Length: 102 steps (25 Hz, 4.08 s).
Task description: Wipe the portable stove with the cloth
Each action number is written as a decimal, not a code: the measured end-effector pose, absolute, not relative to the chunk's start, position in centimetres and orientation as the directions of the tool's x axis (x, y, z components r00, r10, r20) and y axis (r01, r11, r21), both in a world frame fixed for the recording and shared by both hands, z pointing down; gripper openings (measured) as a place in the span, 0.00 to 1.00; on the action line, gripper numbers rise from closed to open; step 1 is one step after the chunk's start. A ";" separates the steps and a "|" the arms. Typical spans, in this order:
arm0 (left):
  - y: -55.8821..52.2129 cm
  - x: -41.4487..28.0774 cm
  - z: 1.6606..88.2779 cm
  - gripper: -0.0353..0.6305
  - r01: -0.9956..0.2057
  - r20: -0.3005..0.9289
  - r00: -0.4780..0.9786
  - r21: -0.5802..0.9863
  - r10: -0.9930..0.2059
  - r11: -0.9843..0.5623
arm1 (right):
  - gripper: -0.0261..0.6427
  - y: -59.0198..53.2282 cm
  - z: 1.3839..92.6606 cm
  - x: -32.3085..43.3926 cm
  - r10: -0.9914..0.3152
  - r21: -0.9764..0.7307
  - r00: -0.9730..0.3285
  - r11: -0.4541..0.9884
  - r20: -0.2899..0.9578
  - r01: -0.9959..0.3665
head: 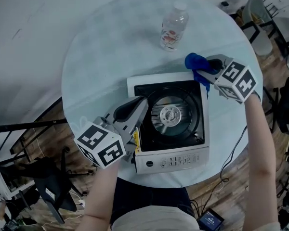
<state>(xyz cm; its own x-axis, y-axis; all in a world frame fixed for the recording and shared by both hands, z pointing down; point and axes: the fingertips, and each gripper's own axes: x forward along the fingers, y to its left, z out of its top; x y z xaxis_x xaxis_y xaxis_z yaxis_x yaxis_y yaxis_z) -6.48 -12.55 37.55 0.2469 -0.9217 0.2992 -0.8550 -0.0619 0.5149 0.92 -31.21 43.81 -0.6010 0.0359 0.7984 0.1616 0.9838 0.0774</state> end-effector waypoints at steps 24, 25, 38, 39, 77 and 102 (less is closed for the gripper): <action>-4.8 -6.6 32.0 0.11 -0.794 0.205 0.524 0.468 -0.826 -0.388 | 0.18 -18.7 31.5 4.7 -0.497 0.326 -0.656 0.868 0.569 -0.375; -4.4 -6.7 31.6 0.11 -0.789 0.199 0.537 0.462 -0.820 -0.404 | 0.18 -17.7 30.8 4.6 -0.507 0.315 -0.665 0.862 0.549 -0.397; 0.7 -6.2 23.8 0.10 -0.676 0.047 0.691 0.396 -0.721 -0.622 | 0.18 -5.9 22.5 3.3 -0.637 0.252 -0.676 0.769 0.370 -0.587; 1.1 -5.9 23.4 0.10 -0.666 0.039 0.702 0.390 -0.711 -0.636 | 0.18 -5.1 22.4 3.3 -0.638 0.239 -0.679 0.768 0.365 -0.594; 5.9 0.4 23.5 0.08 -0.673 0.076 0.713 0.354 -0.697 -0.650 | 0.18 5.3 23.9 6.5 -0.528 -0.035 -0.783 0.822 0.329 -0.569; 6.7 0.7 25.5 0.08 -0.669 0.101 0.711 0.402 -0.696 -0.625 | 0.18 6.9 25.9 6.2 -0.432 -0.002 -0.780 0.874 0.452 -0.485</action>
